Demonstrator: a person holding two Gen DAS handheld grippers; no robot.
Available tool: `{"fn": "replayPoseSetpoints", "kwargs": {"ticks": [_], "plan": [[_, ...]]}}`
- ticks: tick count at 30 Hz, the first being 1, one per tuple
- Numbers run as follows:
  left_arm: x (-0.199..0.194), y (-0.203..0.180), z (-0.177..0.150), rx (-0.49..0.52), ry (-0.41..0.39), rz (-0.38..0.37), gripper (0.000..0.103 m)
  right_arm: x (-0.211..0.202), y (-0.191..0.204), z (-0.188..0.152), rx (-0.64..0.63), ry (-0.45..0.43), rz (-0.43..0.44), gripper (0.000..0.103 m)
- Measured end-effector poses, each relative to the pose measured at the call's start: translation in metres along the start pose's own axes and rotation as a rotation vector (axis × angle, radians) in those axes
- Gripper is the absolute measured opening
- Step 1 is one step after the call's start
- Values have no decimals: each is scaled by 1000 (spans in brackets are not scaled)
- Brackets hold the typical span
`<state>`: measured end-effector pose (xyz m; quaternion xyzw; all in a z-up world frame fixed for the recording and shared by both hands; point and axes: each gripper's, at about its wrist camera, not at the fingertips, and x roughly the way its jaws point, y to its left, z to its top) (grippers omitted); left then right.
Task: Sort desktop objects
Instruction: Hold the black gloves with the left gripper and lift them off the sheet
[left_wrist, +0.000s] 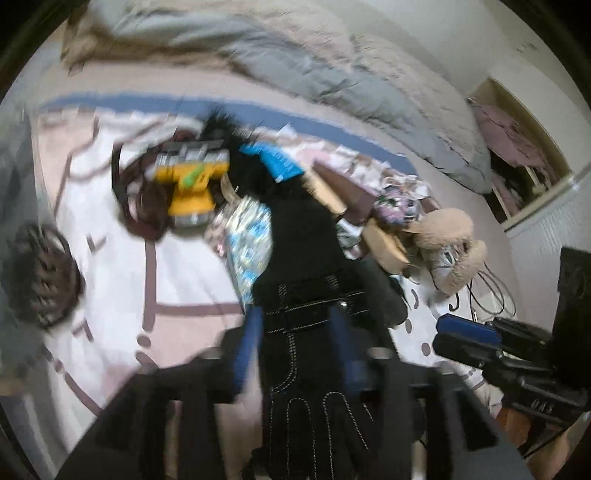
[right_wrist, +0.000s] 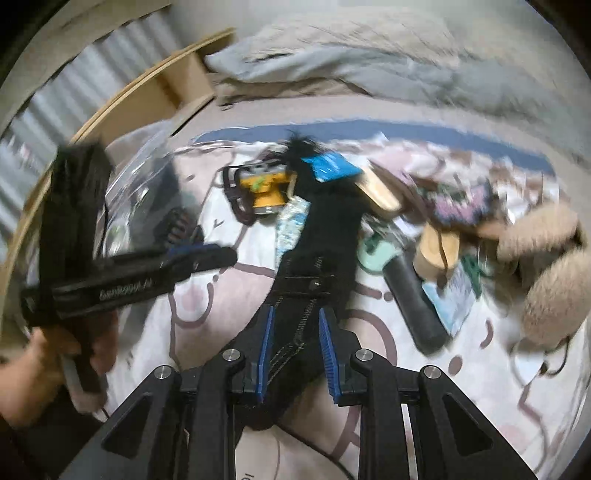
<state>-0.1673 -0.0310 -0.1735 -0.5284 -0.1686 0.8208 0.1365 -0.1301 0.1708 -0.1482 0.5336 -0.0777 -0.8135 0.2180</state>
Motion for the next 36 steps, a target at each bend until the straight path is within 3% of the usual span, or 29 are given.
{"fn": "replayPoseSetpoints", "kwargs": {"ticks": [1,3,4,5,9,10,14,16,17,19,27,31,36], "plan": [[6,4,-1,-22,18,8,54,4,-4,1,23,7,1,25],[18,8,-3,-38,55,30,58,12,-13,2,68,16,-26,49],[24,10,-5,-46,75,41,59,14,-17,1,84,2,-50,77],[30,13,-6,-53,92,45,60,15,-18,1,90,-10,-66,83],[47,13,-13,-55,144,36,60,31,-18,2,84,37,-40,83],[49,13,-14,-51,150,35,60,37,-19,2,87,54,-35,82],[57,12,-16,-43,170,30,60,59,-24,1,120,120,-4,50],[61,14,-18,-43,180,29,60,71,-28,0,144,147,7,44],[62,15,-18,-44,182,29,60,77,-29,-1,145,156,16,30],[65,19,-19,-49,192,27,60,84,-32,-2,147,167,31,20],[74,30,-21,-109,208,-14,60,93,-47,-8,180,184,52,18],[79,29,-21,-107,213,-61,59,96,-52,-8,214,186,79,18],[85,24,-21,-99,218,-66,54,96,-53,-9,215,186,85,17]]}}
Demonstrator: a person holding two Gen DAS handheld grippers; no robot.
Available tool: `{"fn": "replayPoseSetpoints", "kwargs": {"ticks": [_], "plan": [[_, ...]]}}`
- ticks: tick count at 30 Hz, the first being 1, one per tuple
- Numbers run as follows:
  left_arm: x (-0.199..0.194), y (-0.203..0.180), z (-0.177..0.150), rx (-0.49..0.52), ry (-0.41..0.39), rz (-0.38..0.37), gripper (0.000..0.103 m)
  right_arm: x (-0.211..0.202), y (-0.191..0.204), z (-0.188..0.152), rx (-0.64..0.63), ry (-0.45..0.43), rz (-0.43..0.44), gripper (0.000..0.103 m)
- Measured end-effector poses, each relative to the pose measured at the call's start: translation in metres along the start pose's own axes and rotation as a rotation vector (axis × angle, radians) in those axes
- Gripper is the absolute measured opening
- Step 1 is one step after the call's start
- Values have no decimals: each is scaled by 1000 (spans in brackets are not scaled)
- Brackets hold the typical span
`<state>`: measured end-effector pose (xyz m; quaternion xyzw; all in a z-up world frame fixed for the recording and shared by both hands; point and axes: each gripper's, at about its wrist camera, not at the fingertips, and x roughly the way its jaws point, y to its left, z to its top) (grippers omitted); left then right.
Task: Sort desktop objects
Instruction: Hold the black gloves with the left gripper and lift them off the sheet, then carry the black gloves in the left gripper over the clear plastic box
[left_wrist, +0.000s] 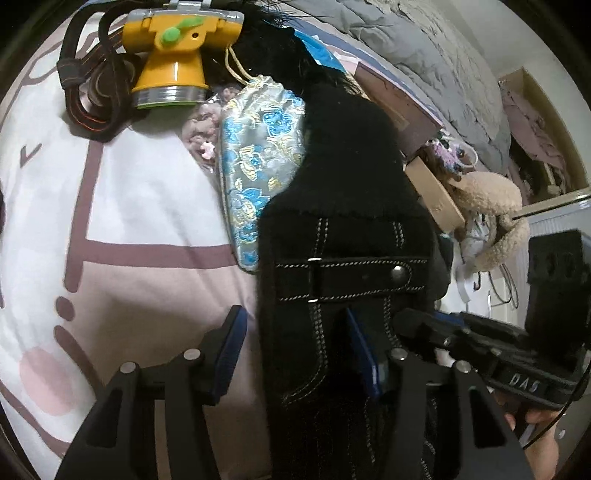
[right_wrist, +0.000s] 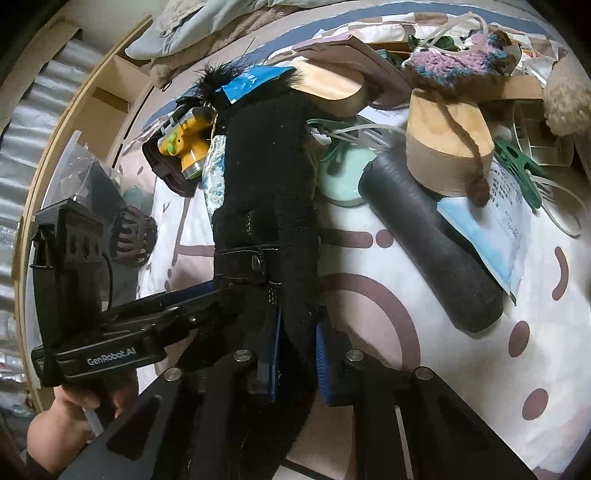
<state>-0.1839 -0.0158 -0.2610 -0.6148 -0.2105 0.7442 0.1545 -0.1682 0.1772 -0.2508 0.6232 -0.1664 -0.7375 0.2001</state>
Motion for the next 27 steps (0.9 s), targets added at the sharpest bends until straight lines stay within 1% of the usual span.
{"fn": "replayPoseSetpoints", "kwargs": {"ticks": [1,3,5,7,8,9,12,19,21,23,27], "plan": [[3,0,1,-11,5,-20,54,1,-1,0,4,0,3,17],[7,0,0,-18,14,-60,49,1,-2,0,12,0,8,17],[6,-6,-2,14,2,-41,47,1,-2,-1,10,-2,3,16],[-1,-14,-2,51,-14,-17,40,-1,1,-2,-4,-10,-3,15],[-4,-17,-2,60,-24,-10,33,-4,4,-3,-21,-19,-14,15],[-9,-21,0,72,-39,-3,28,-7,6,-3,-38,-30,-25,14],[-24,-31,3,99,-79,5,21,-19,16,-4,-76,-69,-42,14],[-60,-57,1,186,-170,35,20,-50,38,-6,-143,-156,-46,14],[-74,-63,-1,200,-199,28,20,-64,46,-7,-163,-188,-44,14],[-90,-69,-3,215,-230,30,20,-76,51,-10,-172,-212,-27,14],[-122,-81,-8,238,-284,35,20,-109,73,-16,-213,-284,2,14]]}}
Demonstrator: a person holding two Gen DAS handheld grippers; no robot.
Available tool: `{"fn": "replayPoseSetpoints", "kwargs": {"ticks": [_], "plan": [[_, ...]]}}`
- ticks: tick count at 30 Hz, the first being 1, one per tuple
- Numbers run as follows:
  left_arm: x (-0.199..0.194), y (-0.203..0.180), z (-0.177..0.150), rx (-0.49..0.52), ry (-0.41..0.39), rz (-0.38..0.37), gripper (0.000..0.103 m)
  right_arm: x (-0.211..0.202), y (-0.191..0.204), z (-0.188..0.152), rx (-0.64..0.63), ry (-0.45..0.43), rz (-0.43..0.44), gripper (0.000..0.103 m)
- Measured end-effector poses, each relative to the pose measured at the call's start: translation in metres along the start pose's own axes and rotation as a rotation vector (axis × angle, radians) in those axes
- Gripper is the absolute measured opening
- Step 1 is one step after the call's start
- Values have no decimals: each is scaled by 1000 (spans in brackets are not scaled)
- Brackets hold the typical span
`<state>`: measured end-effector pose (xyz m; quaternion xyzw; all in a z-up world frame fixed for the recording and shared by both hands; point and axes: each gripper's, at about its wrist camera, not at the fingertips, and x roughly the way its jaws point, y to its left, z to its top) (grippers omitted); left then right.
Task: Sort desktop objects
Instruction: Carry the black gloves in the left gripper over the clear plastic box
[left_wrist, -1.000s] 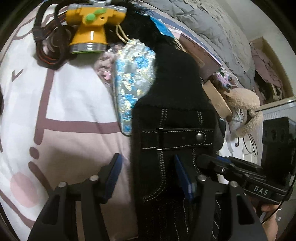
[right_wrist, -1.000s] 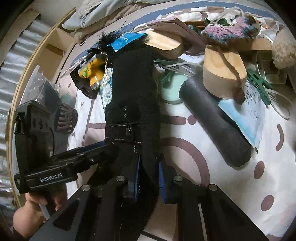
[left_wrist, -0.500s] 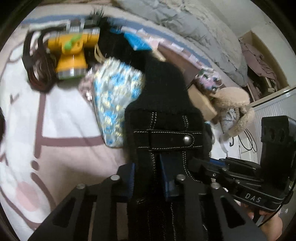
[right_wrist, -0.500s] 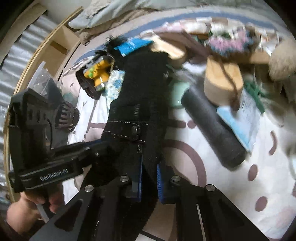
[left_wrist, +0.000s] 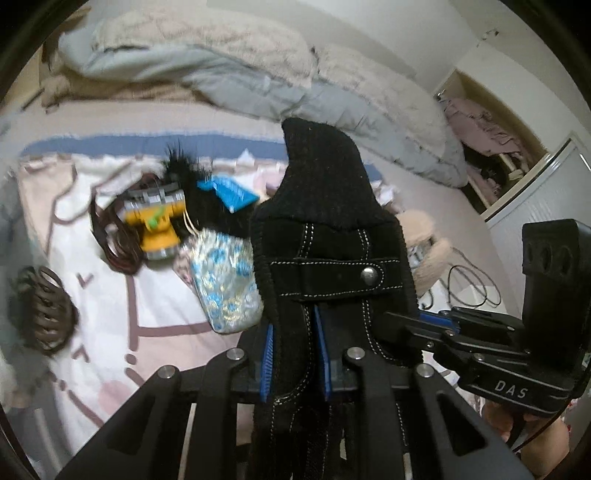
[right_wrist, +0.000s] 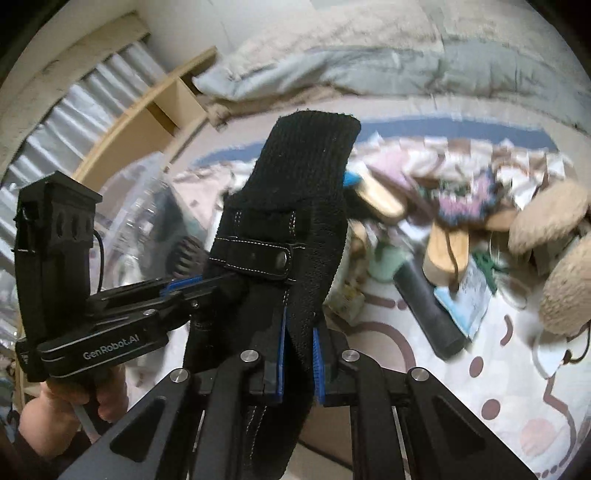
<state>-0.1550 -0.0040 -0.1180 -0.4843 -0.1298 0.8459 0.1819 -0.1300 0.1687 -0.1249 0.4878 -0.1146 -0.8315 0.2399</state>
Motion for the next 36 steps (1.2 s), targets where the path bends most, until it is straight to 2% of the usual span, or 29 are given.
{"fn": "replayPoseSetpoints", "kwargs": {"ticks": [8,11,15,20,29,36], "plan": [[-80,-6,11,30,-118,41,20,-46,67,15,-85,-126,49,14],[-114,-1,15,57,-157,97,20,-55,96,20,-95,-166,76,14],[-149,11,19,81,-183,182,20,-54,128,28,-59,-179,153,14],[-198,45,24,61,-226,264,20,-48,179,41,-79,-195,231,14],[-258,128,23,-21,-228,409,20,-5,268,62,-112,-132,347,14],[-258,197,13,-110,-185,465,20,55,307,62,-103,-27,393,14]]}}
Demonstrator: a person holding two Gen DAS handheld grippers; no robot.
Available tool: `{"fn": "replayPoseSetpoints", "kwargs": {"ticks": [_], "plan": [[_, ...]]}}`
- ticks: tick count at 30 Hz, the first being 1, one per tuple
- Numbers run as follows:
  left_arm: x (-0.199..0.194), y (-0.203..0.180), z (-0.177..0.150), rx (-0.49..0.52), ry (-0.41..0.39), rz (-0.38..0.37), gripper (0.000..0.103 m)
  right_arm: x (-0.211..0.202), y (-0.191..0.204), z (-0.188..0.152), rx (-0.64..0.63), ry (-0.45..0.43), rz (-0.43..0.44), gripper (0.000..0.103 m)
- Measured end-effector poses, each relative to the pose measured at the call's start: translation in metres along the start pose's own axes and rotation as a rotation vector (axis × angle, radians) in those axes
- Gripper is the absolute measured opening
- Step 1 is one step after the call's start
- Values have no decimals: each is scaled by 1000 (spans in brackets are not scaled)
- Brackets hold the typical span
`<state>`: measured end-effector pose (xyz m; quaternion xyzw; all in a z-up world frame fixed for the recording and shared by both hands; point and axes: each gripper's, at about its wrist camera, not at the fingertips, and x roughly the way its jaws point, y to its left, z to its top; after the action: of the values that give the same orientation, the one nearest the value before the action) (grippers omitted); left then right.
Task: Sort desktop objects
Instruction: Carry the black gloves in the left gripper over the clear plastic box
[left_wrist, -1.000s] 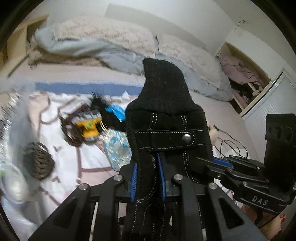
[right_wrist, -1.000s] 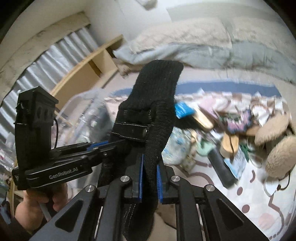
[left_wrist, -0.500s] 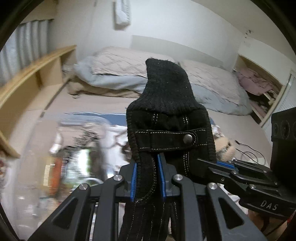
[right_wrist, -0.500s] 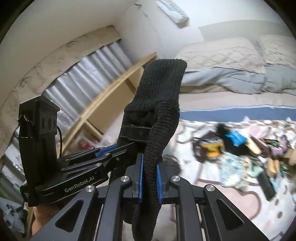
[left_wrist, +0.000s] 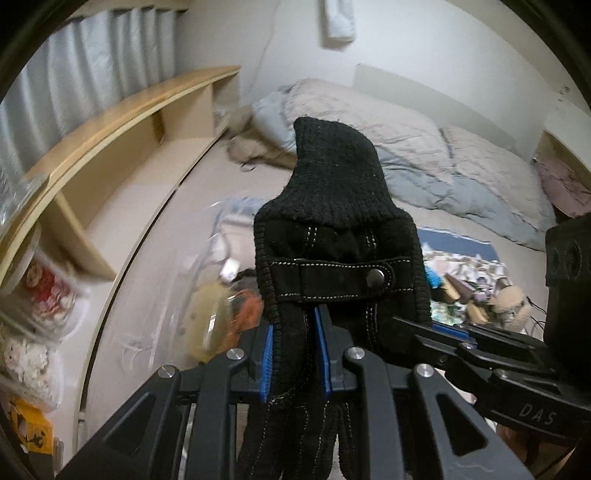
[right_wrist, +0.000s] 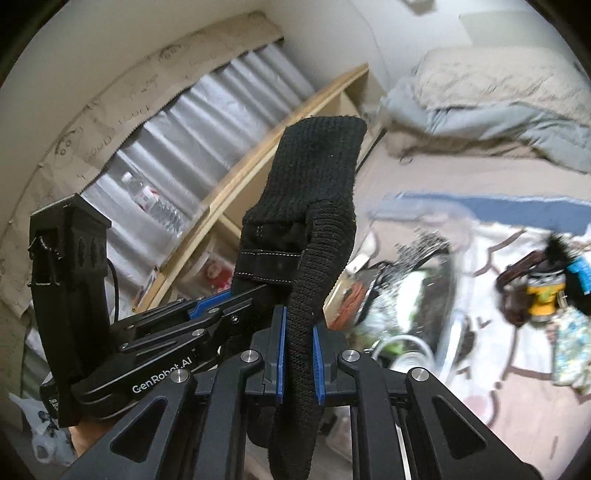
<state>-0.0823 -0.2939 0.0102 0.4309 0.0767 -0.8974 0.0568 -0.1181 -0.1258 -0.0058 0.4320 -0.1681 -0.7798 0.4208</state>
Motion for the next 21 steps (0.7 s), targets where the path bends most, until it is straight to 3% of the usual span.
{"fn": "replayPoseSetpoints", "kwargs": {"ticks": [12,19,21], "plan": [[65,54,-16,-66,148,51,20,92,-12,0,92,168,-31,14],[86,66,-3,-85,162,64,20,118,-26,6,159,160,-78,14],[93,70,2,-96,169,79,34,122,-33,9,190,150,-82,14]]}}
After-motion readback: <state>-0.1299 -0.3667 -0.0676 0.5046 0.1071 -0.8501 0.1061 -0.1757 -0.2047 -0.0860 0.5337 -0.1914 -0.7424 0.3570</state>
